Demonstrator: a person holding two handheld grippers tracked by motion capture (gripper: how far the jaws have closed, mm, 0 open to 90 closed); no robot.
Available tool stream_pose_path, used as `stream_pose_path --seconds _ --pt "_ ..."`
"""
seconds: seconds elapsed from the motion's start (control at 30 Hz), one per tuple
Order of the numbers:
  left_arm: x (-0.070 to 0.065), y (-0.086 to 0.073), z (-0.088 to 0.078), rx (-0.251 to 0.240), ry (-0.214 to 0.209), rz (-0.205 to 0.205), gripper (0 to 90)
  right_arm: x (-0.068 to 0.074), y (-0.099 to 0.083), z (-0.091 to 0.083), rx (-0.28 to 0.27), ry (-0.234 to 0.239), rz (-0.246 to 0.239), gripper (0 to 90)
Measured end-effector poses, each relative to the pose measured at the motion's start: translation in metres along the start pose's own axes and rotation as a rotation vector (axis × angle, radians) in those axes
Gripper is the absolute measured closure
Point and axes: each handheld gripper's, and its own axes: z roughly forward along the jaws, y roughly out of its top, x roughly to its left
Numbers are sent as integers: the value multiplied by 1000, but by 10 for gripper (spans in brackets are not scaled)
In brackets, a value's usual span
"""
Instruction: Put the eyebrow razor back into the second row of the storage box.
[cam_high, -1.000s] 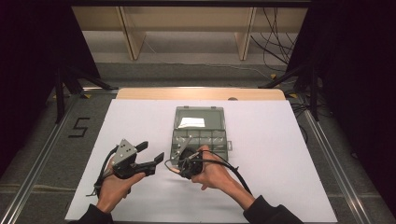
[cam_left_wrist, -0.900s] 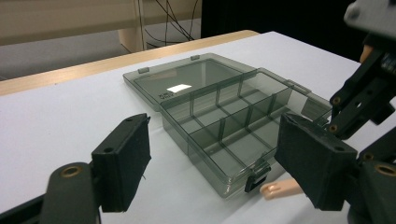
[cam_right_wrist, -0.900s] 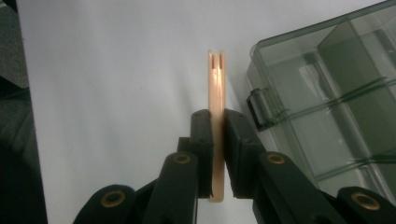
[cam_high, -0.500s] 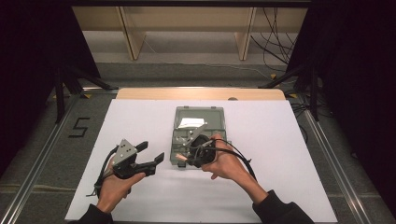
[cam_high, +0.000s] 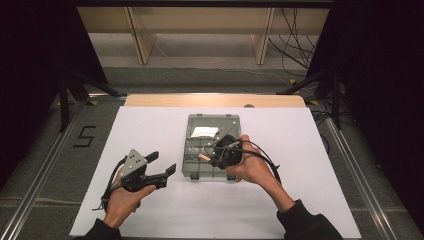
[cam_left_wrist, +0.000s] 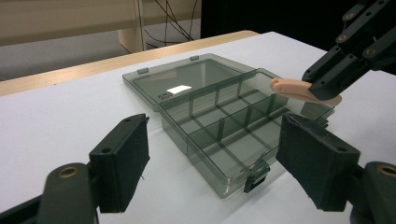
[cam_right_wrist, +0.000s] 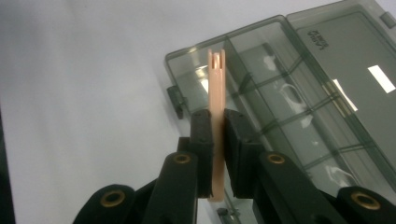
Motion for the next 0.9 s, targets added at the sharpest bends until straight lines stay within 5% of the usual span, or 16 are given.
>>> stream_pose_path --seconds 0.9 --pt "-1 0 1 5 -6 9 241 -31 -26 21 94 -20 17 822"
